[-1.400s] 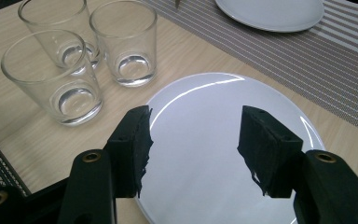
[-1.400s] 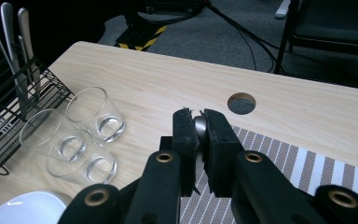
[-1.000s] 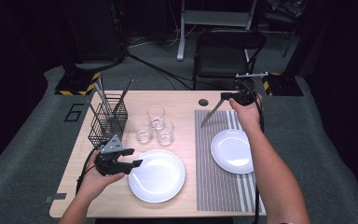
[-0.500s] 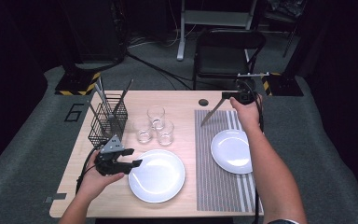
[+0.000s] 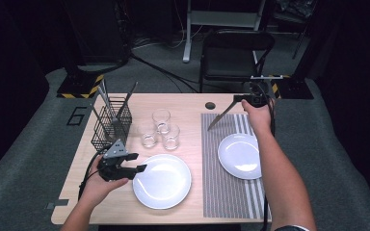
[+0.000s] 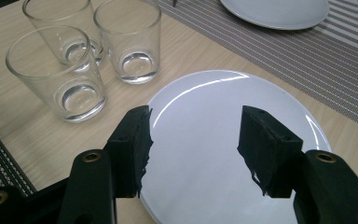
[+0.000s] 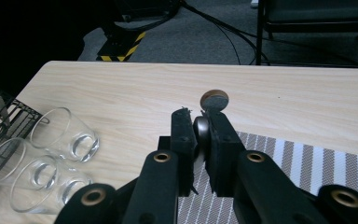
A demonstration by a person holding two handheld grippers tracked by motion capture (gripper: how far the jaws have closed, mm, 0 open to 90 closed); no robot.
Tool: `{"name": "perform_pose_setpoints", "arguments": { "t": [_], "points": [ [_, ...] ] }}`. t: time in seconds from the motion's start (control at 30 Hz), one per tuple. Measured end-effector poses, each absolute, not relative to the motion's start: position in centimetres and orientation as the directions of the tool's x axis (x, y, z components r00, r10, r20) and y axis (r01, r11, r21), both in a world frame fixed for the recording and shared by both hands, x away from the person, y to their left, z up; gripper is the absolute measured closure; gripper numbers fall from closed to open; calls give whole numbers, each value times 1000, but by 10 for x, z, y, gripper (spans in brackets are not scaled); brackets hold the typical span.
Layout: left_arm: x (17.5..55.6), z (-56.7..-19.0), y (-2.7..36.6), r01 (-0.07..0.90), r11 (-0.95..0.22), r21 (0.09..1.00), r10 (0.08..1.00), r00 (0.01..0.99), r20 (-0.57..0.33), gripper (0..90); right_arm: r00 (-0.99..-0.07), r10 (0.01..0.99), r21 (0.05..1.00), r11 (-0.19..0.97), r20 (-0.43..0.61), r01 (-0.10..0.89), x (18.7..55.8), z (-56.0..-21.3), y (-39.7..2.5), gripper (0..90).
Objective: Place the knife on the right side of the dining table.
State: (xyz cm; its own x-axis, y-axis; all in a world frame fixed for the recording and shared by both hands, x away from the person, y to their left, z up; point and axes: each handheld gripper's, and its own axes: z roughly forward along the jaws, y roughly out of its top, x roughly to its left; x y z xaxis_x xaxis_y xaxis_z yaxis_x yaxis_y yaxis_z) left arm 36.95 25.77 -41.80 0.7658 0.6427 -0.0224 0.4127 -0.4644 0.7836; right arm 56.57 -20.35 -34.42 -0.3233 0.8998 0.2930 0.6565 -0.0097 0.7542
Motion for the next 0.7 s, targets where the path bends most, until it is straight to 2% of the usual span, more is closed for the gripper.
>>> {"name": "perform_pose_setpoints", "arguments": {
  "t": [0.7],
  "points": [
    [369,-422,258,421,-467,778,657,754,-15,435,-181,894,699,-180,409,692,569,-376,-251,775]
  ]
}}
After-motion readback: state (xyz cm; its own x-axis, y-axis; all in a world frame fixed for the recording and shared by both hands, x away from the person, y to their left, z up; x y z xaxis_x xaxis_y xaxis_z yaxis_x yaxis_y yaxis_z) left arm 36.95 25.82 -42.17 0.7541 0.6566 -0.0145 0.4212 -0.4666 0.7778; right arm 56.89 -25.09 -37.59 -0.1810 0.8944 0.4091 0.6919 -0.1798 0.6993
